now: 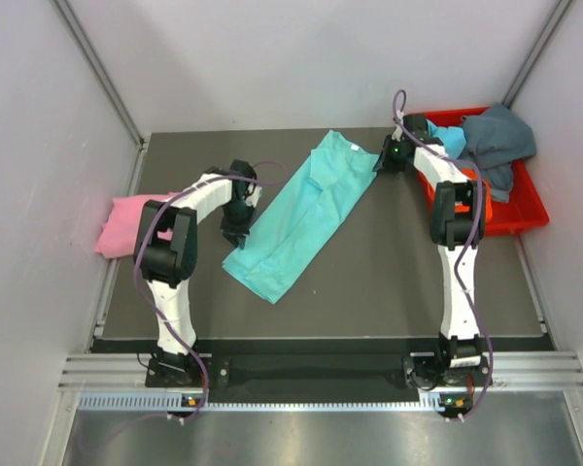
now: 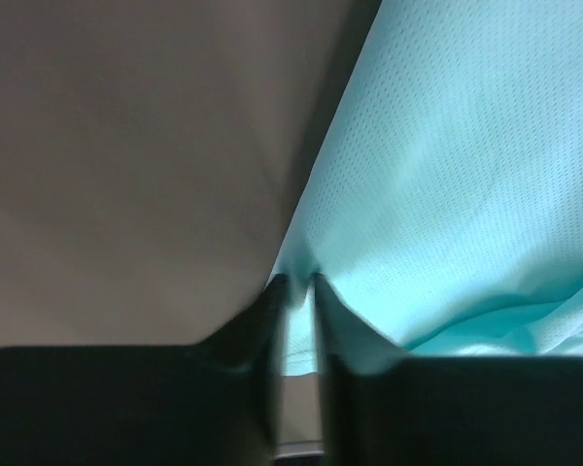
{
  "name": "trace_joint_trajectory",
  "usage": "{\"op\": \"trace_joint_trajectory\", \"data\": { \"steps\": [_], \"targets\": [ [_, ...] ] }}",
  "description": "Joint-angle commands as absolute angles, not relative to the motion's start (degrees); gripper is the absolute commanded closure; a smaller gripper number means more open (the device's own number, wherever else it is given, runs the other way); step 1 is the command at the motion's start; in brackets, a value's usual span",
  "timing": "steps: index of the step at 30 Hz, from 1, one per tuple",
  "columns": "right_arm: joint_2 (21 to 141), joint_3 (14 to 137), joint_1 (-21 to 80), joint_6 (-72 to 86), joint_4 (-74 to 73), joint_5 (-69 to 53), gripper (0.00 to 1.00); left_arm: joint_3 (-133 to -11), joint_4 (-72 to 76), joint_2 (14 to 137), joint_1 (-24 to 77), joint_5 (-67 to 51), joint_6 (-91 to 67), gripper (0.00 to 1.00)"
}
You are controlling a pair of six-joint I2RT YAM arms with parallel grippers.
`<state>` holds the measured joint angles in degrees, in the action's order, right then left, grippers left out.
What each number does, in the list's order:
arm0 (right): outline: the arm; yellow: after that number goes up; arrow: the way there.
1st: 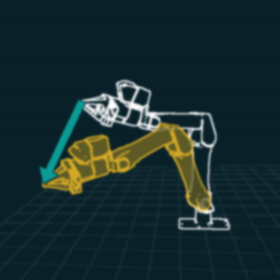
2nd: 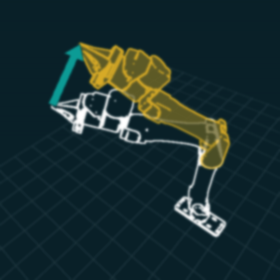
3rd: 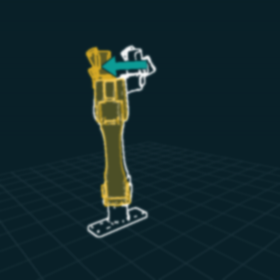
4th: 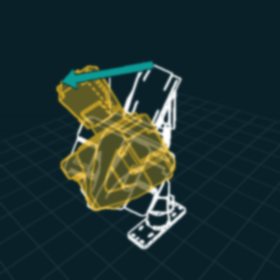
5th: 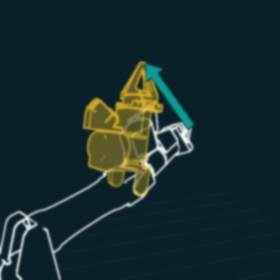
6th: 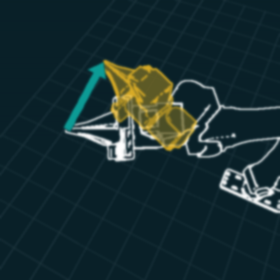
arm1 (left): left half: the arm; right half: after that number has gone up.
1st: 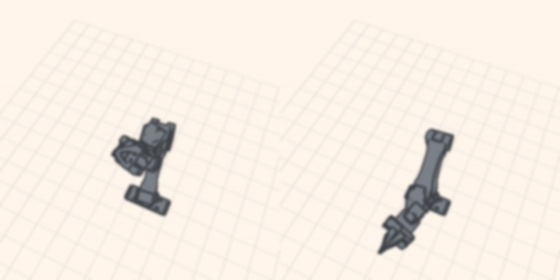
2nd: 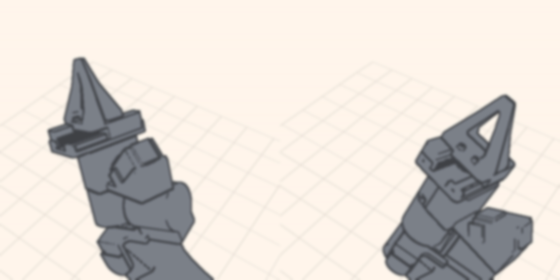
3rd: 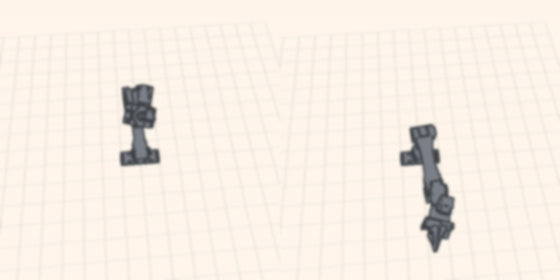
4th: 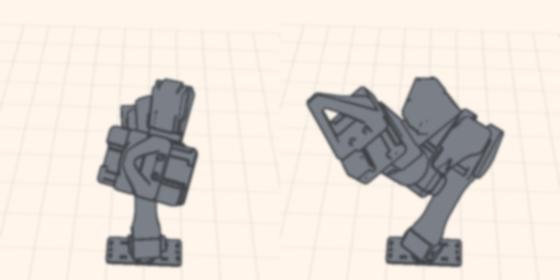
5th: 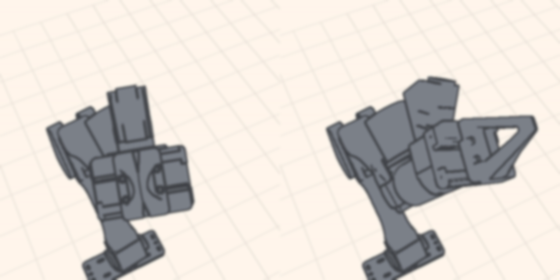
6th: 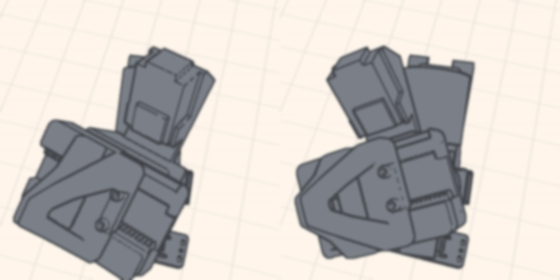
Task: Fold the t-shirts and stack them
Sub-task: Fold the tshirt
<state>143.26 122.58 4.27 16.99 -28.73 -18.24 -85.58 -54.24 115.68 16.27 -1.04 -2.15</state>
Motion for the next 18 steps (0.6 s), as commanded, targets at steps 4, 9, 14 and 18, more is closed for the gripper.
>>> {"op": "trace_joint_trajectory", "data": {
  "steps": [4,9,14,18],
  "targets": [
    [148.35,129.1,4.39,19.24,-27.42,-18.9,1.0,-82.8,-54.76,115.49,16.17,-4.21,-2.55,0.98],
    [152.04,136.3,5.18,21.62,-24.97,-18.89,1.0,-78.85,-54.93,113.29,16.87,-6.23,-2.37,1.0],
    [154.95,140.01,6.94,23.9,-21.98,-19.51,1.0,-75.42,-55.11,109.78,21.51,-10.37,-2.02,1.0],
    [157.32,141.85,8.52,25.31,-20.66,-19.95,1.0,-72.78,-54.84,107.93,26.71,-11.42,-1.93,1.0]
  ]
}}
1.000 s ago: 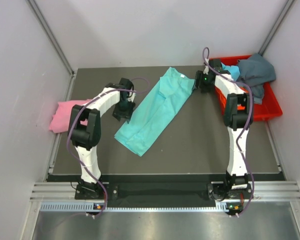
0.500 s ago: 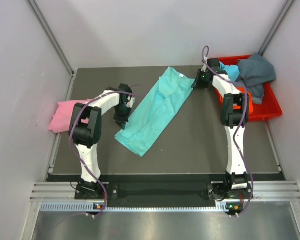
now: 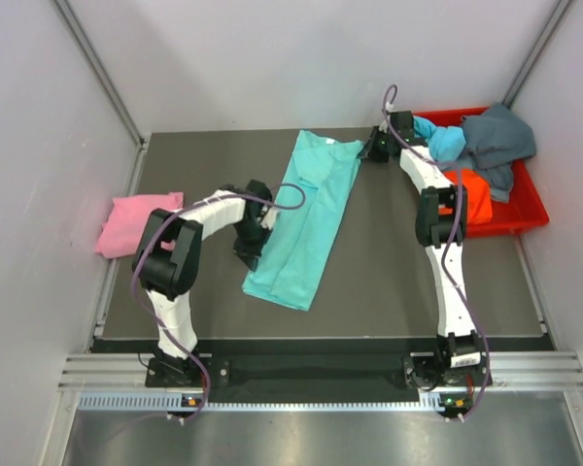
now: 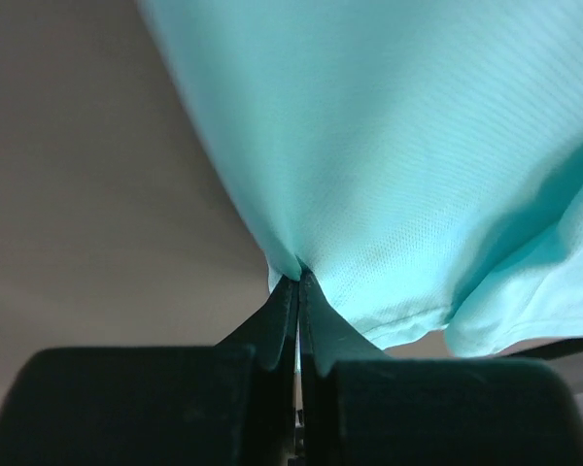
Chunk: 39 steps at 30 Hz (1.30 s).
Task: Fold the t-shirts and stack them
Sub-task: Fold the tshirt
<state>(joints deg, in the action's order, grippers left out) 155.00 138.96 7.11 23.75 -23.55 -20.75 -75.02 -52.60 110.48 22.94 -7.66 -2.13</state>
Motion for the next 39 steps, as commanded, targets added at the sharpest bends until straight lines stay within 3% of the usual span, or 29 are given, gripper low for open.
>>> {"op": "trace_joint_trajectory", "data": {
  "steps": [1,14,16,17,18,19,20,21,28,35,39],
  "targets": [
    [157.76,142.12,8.79,25.66,-20.05,-20.04,1.0,-72.43,-54.67,107.49,27.68,-11.43,-1.93,1.0],
    [160.14,145.28,11.51,28.3,-16.08,-20.57,0.99,-71.36,-54.14,106.79,36.12,-13.45,-2.9,1.0],
    [159.7,145.2,11.51,27.52,-16.26,-20.92,0.98,-72.33,-54.23,106.96,36.39,-12.57,-2.9,0.93],
    [158.65,145.11,11.34,26.9,-16.35,-21.35,0.87,-72.86,-54.49,106.88,36.47,-11.96,-3.16,0.83],
    [157.86,144.93,10.9,26.2,-16.61,-22.31,0.72,-73.99,-54.84,106.61,36.47,-11.34,-2.82,0.62],
    [155.33,144.06,10.72,24.97,-17.22,-22.67,0.38,-75.31,-55.71,105.48,36.39,-9.95,-1.94,0.48],
    [153.65,143.18,10.46,24.26,-17.75,-22.68,0.29,-75.32,-55.98,104.69,36.39,-9.58,-1.67,0.48],
    [151.54,141.96,9.68,23.74,-18.28,-22.59,0.25,-76.63,-56.33,103.81,36.3,-9.32,-1.41,0.4],
    [129.66,121.67,6.94,23.81,-21.0,-25.75,0.21,-80.24,-56.16,97.65,35.16,-10.1,-1.14,0.38],
    [100.52,76.82,8.61,31.02,-21.45,-32.95,0.29,-79.47,-52.66,95.19,26.64,-17.12,-12.45,0.39],
    [86.25,59.71,12.81,32.78,-22.49,-33.31,0.3,-72.17,-46.07,92.73,22.51,-25.56,-20.46,0.4]
  ]
}}
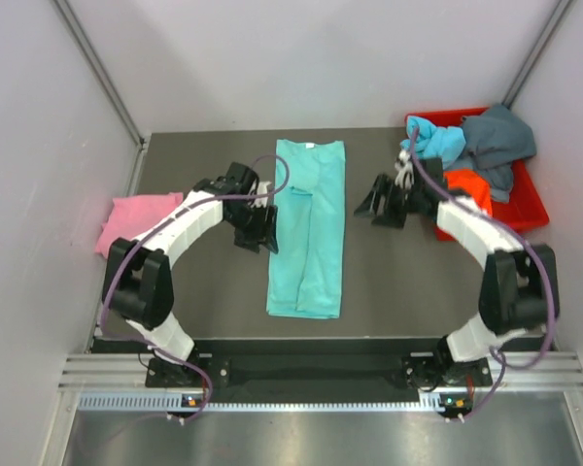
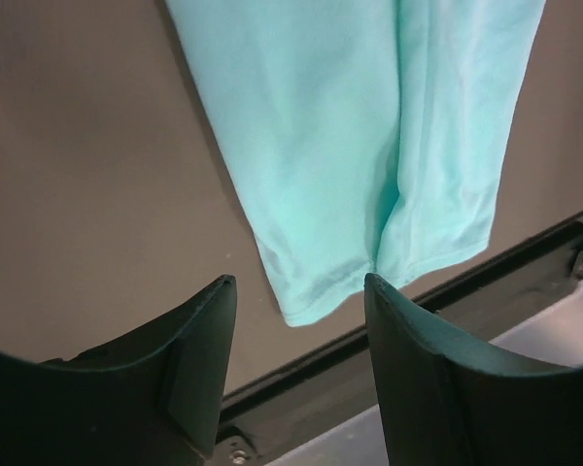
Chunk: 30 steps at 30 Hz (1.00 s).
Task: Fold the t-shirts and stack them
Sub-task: Fold the tshirt
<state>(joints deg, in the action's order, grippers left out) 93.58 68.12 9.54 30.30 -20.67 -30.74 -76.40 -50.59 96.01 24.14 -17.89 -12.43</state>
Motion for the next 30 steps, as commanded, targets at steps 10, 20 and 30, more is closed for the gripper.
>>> {"op": "trace_joint_trajectory", "data": {
  "steps": [10,20,30],
  "targets": [
    [72.34,33.17,16.52,38.05,-21.81,-34.8,0.31,-52.67,-38.42,86.84,19.69,-31.73,-29.61,0.42],
    [78.04,28.47,23.28,48.69,-8.71,-39.29,0.34,-41.31,-27.7,85.95,18.02,-33.66,-35.5,0.43],
    [82.62,29.27,28.3,52.38,-5.54,-38.76,0.36,-38.59,-25.93,85.96,17.4,-33.93,-38.14,0.44]
  ]
}}
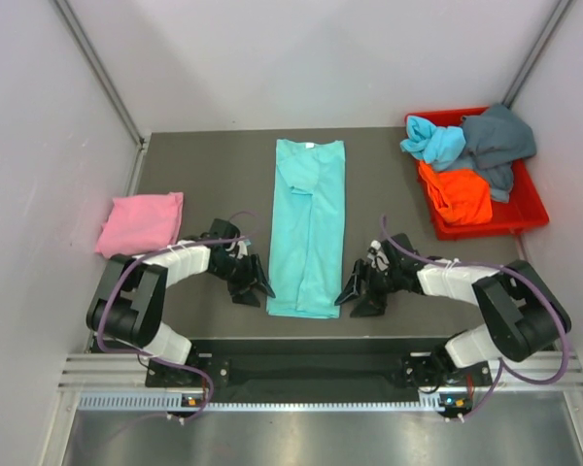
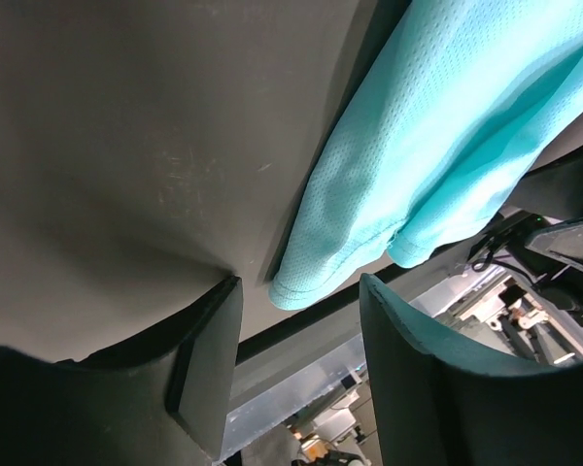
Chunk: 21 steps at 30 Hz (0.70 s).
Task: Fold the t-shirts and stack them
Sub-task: Fold the tshirt
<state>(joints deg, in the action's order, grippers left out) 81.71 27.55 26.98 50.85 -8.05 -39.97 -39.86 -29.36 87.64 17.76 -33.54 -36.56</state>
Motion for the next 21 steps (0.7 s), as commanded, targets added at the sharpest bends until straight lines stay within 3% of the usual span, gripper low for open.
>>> {"op": "trace_joint_trajectory", "data": {
  "steps": [1,21],
  "targets": [
    [82.97,29.35,28.39,52.47,-5.45,-38.24,0.37,-37.97,-25.14,86.04,17.4,-34.1,-38.49,0.44],
    [89.03,32.17,35.15,56.34,-0.44,-34.19,0.38,-36.91,-23.73,87.89,17.49,-34.63,-39.46,0.44]
  ]
}}
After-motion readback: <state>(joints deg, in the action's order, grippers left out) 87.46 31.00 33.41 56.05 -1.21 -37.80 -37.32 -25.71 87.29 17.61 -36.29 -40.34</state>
